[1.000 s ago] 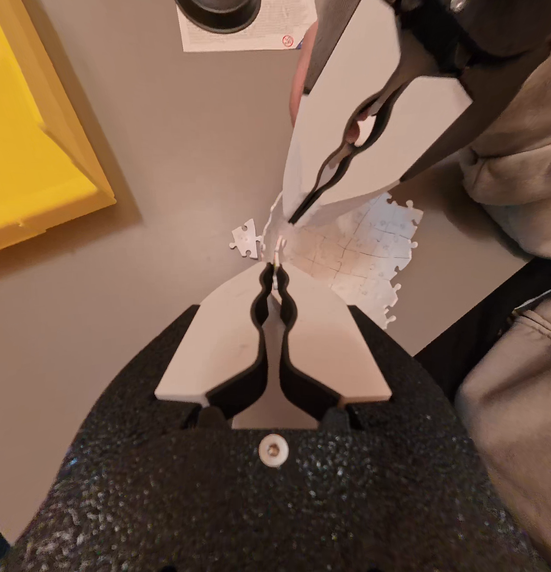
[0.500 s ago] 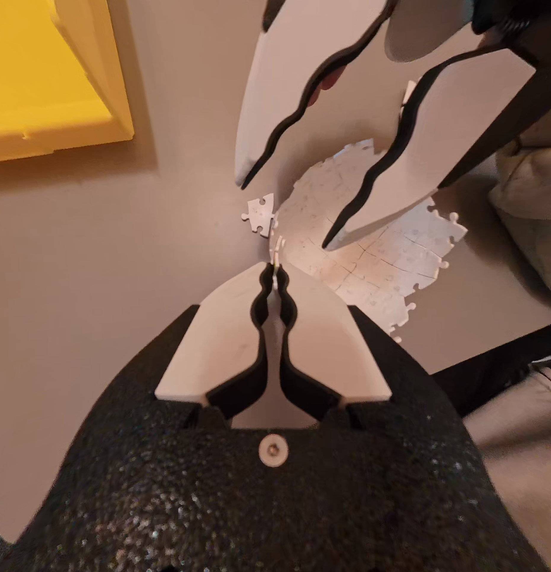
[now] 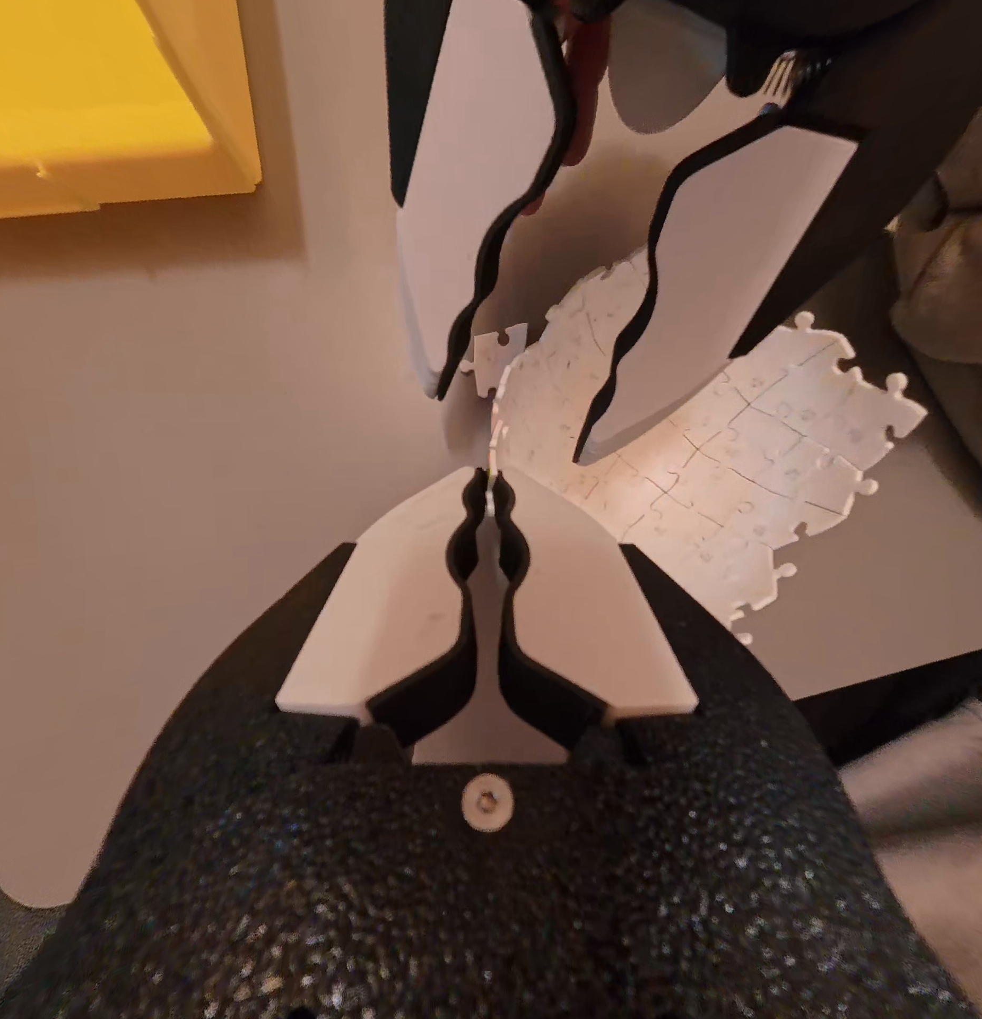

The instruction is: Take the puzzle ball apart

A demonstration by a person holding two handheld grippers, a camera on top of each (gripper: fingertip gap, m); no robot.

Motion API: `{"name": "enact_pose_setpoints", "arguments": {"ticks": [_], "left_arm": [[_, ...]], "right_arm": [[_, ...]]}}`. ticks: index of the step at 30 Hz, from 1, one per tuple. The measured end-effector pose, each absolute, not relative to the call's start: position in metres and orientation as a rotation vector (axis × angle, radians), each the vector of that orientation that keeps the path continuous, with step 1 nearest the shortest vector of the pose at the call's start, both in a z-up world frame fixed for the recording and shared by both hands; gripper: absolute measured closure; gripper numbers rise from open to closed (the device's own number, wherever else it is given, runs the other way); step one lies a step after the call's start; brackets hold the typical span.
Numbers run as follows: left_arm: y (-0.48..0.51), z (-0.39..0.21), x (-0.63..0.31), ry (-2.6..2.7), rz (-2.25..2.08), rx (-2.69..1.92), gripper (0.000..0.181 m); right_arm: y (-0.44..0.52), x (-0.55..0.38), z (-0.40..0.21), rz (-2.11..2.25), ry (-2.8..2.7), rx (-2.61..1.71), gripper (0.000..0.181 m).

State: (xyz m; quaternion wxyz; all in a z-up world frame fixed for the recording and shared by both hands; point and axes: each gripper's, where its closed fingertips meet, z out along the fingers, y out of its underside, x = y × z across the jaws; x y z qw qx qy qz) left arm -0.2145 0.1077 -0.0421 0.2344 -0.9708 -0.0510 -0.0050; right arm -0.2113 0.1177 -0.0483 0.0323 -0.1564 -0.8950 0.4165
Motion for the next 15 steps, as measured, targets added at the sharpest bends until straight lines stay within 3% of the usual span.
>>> {"name": "enact_pose_setpoints", "arguments": {"ticks": [10, 15], "left_arm": [[0.1075, -0.0469, -0.2147, -0.185, -0.003, -2.651, 0.18], [0.1063, -0.0481, -0.2155, -0.206, -0.005, -2.634, 0.18]], "right_arm": [[0.1148, -0.2093, -0.0552, 1.343, -2.799, -0.49, 0.158], [0.1134, -0.2091, -0.0553, 1.355, -2.793, -0.478, 0.159]]}}
